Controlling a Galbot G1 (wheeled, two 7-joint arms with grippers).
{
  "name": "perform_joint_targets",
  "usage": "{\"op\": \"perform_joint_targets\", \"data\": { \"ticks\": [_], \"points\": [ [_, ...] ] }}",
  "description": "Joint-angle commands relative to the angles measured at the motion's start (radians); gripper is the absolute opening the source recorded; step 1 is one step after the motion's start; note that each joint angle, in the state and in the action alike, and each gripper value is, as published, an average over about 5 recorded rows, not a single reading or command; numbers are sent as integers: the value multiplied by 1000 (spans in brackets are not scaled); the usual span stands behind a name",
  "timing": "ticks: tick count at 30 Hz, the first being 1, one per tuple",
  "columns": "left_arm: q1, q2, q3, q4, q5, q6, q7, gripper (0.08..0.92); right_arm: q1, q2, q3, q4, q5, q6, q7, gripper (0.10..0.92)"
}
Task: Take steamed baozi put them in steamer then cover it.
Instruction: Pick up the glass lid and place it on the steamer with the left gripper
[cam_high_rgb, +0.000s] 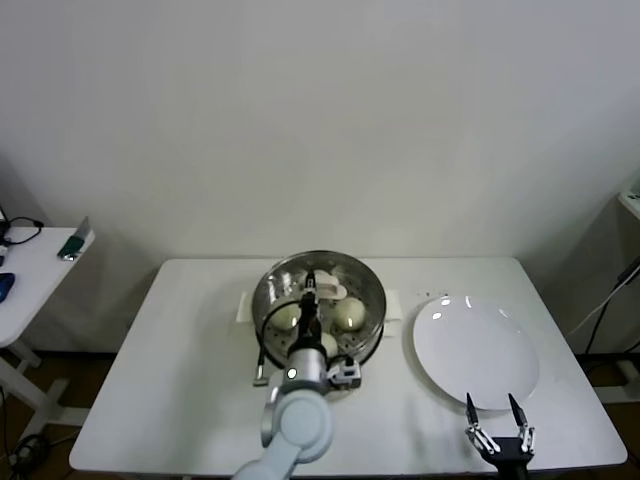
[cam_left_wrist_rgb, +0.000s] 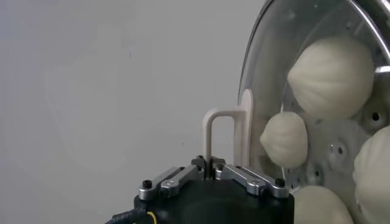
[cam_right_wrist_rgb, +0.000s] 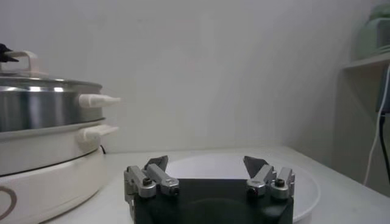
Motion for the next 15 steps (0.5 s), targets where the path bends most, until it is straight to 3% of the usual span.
{"op": "perform_joint_targets", "data": {
  "ticks": [1, 15],
  "points": [
    [-2, 5, -6, 16, 3, -6, -13, 143, 1, 2, -1, -4, 1, 1, 0, 823],
    [22, 33, 1, -49, -80, -14, -20, 174, 1, 8, -3, -2, -2, -6, -3, 823]
  ]
}}
